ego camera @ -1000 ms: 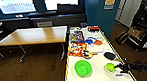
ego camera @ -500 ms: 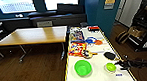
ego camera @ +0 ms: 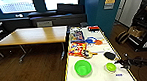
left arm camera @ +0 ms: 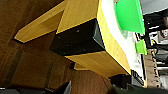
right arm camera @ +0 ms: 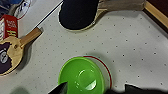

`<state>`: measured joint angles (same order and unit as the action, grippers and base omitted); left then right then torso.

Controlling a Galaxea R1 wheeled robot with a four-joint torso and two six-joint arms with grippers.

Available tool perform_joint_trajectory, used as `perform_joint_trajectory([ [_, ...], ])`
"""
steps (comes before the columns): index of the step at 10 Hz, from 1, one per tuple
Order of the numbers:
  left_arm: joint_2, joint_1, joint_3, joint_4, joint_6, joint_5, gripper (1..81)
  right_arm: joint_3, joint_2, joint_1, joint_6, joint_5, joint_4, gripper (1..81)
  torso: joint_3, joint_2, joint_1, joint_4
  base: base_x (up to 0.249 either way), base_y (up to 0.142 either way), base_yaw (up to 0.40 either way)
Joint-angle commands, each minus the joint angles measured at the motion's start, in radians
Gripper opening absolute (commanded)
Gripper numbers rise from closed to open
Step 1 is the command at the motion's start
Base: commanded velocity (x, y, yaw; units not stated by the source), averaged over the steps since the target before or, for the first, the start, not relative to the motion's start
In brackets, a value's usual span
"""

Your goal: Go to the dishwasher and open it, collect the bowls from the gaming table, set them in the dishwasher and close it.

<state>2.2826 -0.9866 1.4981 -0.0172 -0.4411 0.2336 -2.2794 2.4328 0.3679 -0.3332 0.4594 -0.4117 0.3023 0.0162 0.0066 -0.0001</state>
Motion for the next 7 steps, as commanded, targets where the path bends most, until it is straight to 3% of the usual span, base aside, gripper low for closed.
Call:
perform_joint_trajectory([
  [1,-0.035,0.078,-0.019,-0.003,0.004,-0.034,81.1,-0.064,0.021,-0.123,0.002,0.025,-0.022,81.1,0.0,0.0,0.0,0.0,0.0,0.0,0.0],
  [7,-0.021,0.078,-0.001,-0.003,0.004,-0.046,81.1,-0.064,0.013,-0.054,0.002,0.018,-0.052,81.1,0.0,0.0,0.0,0.0,0.0,0.0,0.0],
])
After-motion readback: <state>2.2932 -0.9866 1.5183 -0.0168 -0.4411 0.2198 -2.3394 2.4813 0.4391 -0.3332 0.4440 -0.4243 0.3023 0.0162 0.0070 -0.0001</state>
